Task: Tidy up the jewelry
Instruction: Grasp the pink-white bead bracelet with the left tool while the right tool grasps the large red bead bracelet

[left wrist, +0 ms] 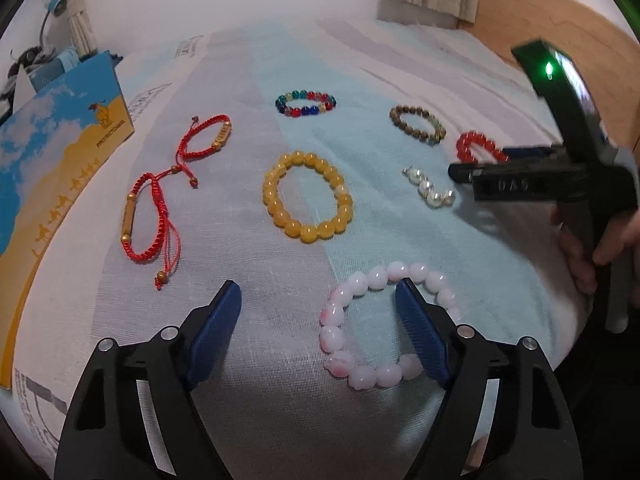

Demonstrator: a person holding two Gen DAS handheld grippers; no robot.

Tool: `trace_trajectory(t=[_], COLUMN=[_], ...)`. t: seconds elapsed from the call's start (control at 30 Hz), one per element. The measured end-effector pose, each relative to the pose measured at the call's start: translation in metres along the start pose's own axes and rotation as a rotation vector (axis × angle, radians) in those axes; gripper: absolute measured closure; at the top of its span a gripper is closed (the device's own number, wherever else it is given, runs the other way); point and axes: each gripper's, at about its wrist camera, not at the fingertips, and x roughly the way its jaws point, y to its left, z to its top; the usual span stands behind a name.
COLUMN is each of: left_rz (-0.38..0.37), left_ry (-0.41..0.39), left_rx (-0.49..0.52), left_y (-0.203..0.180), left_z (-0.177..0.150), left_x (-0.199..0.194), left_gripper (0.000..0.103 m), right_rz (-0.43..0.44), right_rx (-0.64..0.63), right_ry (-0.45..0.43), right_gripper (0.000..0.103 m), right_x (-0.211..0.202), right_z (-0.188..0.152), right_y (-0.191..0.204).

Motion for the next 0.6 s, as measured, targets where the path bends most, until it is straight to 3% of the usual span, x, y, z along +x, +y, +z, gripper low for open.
trace_trajectory(t=[0.03, 0.2, 0.3, 0.37, 0.5, 0.6], left_rz=[0.008, -0.003, 0.011, 0.011, 0.007, 0.004], left_ry=[0.001, 0.004, 0.005, 0.007, 0.005, 0.006], left_rx=[0.008, -0.004, -0.002, 0.004, 0.009, 0.007], left_y=[-0.001, 0.002, 0.004, 0.005, 0.005, 0.006], left_z=[0.0, 0.0, 0.0, 0.0, 0.0, 0.0], left_x=[0.0, -0.001, -0.001, -0.003, -0.005, -0.007], left_gripper=[0.026, 0.05, 0.071, 0.09, 0.094, 0.094], right_rz=[0.009, 0.037, 0.044, 0.059, 0.074, 0.078], right_rx=[0.001, -0.005, -0.007, 0.002, 0.018, 0.023], right_ry=[0.0, -0.014, -0.019, -0.021, -0.03, -0.038], right_gripper=[0.019, 0.05, 0.06, 0.066, 0.077, 0.078], right_x=[-0.001, -0.007, -0.01, -0.012, -0.015, -0.02], right_z=[0.0, 0.0, -0.001, 0.0, 0.002, 0.003], right_y=[-0.001, 0.002, 0.003, 0.001, -0.004, -0.006])
